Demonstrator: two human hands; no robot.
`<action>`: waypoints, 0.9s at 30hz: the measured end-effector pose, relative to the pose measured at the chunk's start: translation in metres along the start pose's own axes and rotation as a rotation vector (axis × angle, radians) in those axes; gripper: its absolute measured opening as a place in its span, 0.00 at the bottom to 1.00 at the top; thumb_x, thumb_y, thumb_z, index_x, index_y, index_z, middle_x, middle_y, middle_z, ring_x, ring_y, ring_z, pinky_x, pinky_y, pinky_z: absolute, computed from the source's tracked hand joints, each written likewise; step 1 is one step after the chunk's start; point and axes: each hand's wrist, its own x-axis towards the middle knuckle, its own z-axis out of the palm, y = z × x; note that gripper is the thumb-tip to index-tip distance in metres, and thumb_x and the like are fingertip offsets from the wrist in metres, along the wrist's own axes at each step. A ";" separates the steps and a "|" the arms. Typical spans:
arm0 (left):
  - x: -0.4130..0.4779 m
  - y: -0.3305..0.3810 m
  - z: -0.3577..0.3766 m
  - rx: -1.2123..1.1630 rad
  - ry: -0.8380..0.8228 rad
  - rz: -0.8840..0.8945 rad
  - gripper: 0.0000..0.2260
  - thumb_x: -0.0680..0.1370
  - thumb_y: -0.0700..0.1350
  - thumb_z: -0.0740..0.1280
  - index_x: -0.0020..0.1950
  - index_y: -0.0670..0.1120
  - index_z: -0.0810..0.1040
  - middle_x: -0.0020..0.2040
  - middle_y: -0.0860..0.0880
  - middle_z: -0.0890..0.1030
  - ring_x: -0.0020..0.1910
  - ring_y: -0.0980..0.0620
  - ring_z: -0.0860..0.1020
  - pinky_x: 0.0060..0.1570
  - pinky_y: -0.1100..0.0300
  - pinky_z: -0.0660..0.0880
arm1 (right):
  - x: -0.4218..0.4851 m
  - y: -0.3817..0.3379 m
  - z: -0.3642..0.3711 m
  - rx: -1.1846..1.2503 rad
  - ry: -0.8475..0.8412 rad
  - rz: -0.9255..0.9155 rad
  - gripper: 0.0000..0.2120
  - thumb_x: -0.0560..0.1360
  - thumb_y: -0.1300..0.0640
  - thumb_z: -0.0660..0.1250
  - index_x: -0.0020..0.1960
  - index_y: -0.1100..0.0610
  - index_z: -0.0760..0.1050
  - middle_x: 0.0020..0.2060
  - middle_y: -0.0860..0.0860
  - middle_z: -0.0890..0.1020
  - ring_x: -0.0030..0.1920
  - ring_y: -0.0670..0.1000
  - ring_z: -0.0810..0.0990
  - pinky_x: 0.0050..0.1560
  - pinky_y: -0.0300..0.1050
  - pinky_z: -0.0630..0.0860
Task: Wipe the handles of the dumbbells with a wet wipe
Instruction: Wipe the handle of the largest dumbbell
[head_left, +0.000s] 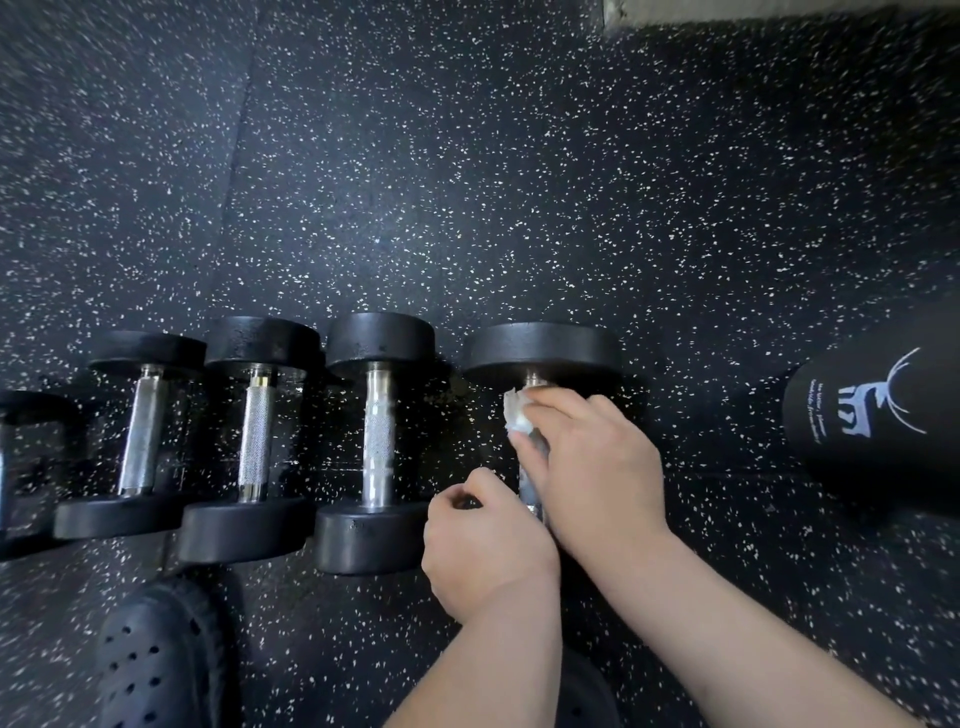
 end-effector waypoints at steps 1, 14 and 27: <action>-0.001 0.000 0.001 -0.001 0.000 0.001 0.16 0.79 0.57 0.58 0.57 0.52 0.81 0.54 0.49 0.83 0.54 0.44 0.78 0.49 0.52 0.69 | -0.001 0.001 -0.001 0.045 0.018 0.037 0.05 0.78 0.49 0.73 0.50 0.48 0.85 0.57 0.39 0.84 0.45 0.51 0.79 0.43 0.46 0.79; -0.002 0.000 0.002 -0.003 0.018 0.012 0.15 0.80 0.56 0.58 0.56 0.51 0.81 0.50 0.49 0.83 0.49 0.46 0.75 0.48 0.52 0.69 | 0.009 0.017 0.009 0.537 0.029 0.477 0.03 0.78 0.53 0.75 0.51 0.47 0.85 0.45 0.41 0.86 0.45 0.44 0.84 0.54 0.49 0.81; -0.005 0.001 0.001 0.001 0.024 0.005 0.15 0.81 0.55 0.58 0.57 0.52 0.81 0.53 0.50 0.82 0.49 0.47 0.74 0.48 0.53 0.66 | 0.016 0.027 0.027 1.239 -0.285 0.973 0.08 0.85 0.60 0.66 0.60 0.56 0.84 0.49 0.53 0.89 0.50 0.52 0.88 0.57 0.52 0.85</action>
